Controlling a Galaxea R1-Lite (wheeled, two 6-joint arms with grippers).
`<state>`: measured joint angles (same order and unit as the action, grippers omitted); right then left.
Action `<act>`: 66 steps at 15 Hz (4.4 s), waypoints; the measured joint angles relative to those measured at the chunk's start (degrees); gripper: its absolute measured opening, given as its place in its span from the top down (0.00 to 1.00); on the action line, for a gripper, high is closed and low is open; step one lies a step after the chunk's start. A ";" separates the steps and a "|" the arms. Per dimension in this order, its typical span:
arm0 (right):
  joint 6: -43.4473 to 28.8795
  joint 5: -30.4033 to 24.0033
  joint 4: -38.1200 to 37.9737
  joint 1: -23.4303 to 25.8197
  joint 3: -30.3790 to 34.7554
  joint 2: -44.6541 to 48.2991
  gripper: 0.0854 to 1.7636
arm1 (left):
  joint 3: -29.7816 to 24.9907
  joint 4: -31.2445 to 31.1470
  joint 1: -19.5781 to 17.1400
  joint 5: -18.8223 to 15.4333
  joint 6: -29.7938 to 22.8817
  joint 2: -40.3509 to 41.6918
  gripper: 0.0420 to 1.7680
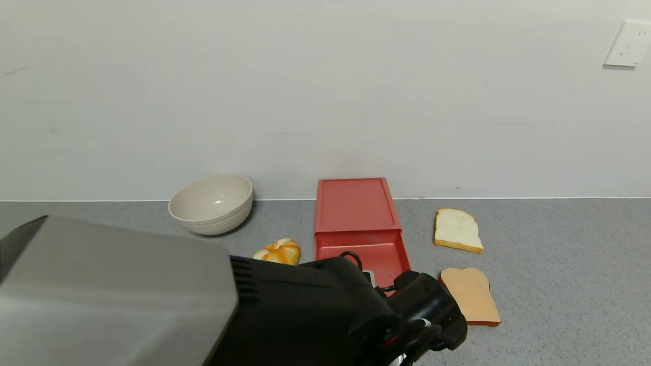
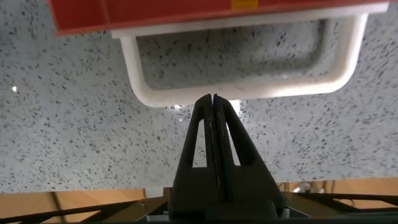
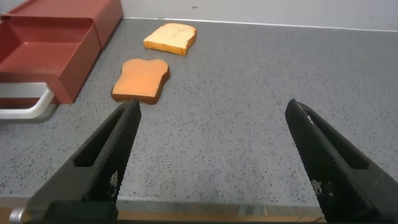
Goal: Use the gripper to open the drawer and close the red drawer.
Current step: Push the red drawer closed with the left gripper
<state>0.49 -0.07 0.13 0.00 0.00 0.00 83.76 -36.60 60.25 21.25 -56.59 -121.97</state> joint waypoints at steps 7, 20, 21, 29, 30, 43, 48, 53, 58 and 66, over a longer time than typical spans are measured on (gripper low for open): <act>0.00 0.00 -0.02 0.00 0.00 0.00 0.03 | -4.18 10.03 2.51 7.22 -0.57 -0.28 0.96; 0.02 -0.02 -0.02 0.00 0.00 0.00 0.03 | -7.74 16.73 4.44 14.88 0.91 -0.48 0.96; 0.04 0.00 -0.02 0.00 0.00 0.00 0.03 | -7.72 17.60 4.44 14.95 1.35 -0.55 0.96; 0.02 0.02 0.00 0.00 0.00 0.00 0.03 | -7.06 18.97 2.97 14.99 2.97 -1.00 0.96; 0.04 0.02 0.00 0.00 0.00 0.00 0.03 | -6.95 18.97 2.73 15.02 3.18 -1.07 0.96; 0.04 0.00 -0.02 0.00 0.00 0.00 0.03 | -5.23 21.71 0.11 16.01 7.64 -2.01 0.96; 0.02 0.00 -0.04 0.00 0.00 0.00 0.03 | -5.27 22.14 -0.88 16.07 8.80 -1.96 0.96; 0.02 0.02 -0.02 0.00 0.00 0.00 0.03 | -4.82 22.24 -2.43 15.98 10.51 -2.27 0.96; 0.00 0.02 -0.04 0.00 0.00 0.00 0.03 | -3.25 22.38 -4.13 15.91 11.69 -3.17 0.96; 0.02 0.00 -0.04 0.00 0.00 0.00 0.03 | -2.06 28.06 -6.08 15.57 15.93 -4.80 0.96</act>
<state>0.51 -0.07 0.10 0.00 0.00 0.00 81.70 -8.53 54.16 36.82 -40.66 -126.77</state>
